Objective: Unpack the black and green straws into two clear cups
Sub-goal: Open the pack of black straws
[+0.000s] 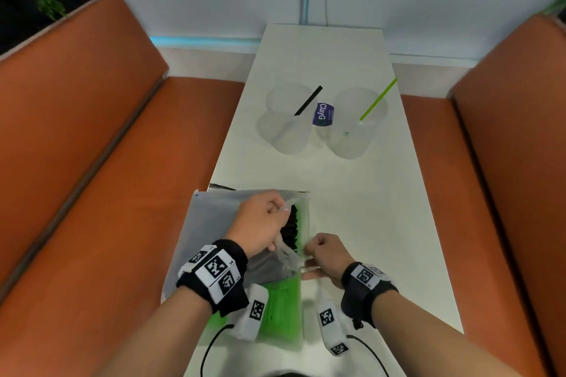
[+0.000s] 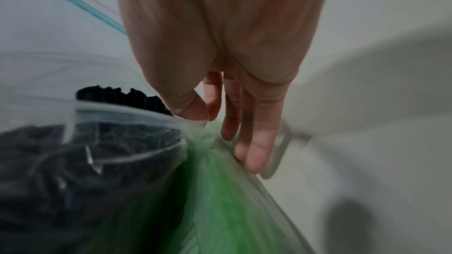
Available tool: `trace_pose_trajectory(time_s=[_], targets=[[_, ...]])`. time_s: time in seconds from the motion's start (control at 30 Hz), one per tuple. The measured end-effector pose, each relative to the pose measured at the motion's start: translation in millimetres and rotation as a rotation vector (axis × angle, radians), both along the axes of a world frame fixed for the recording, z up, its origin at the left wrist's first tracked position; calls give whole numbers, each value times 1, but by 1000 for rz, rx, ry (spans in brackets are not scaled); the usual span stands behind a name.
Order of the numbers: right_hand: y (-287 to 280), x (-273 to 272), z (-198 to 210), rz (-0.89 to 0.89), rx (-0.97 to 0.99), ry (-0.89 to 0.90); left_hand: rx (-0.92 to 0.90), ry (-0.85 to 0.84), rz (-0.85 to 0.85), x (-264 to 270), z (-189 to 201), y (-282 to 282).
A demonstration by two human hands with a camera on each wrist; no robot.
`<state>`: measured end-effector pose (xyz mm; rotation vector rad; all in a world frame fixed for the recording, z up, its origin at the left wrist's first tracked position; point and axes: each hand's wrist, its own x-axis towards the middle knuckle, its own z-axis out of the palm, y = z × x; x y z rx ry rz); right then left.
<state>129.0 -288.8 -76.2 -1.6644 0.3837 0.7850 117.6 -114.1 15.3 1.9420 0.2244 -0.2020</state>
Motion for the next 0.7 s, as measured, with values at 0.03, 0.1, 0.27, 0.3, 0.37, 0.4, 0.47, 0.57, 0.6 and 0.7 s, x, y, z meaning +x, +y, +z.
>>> trace_pose_trajectory(time_s=[0.03,0.1,0.27,0.3,0.37,0.4,0.47,0.57,0.6,0.7], targets=[[0,-1,-1,16,-18,10,16,45,-18,2,-2,-1],[-2,-1,-1,73,-76,30,66,149,-60,1,-12,-3],[-18,34,22,163,-265,-106,19,263,-44,-6,-39,9],[-19,49,32,137,-304,-166,-6,262,-41,-6,-42,12],[-13,84,56,103,-358,-287,-24,258,-60,-8,-44,15],[-6,102,69,115,-370,-350,-23,253,-72,-9,-45,15],[14,136,93,188,-385,-469,-13,236,-79,-10,-48,15],[43,175,120,242,-350,-527,-7,219,-85,-9,-49,12],[52,184,125,234,-324,-498,-13,220,-81,-9,-50,12],[69,203,126,250,-328,-404,-24,225,-82,-9,-50,14]])
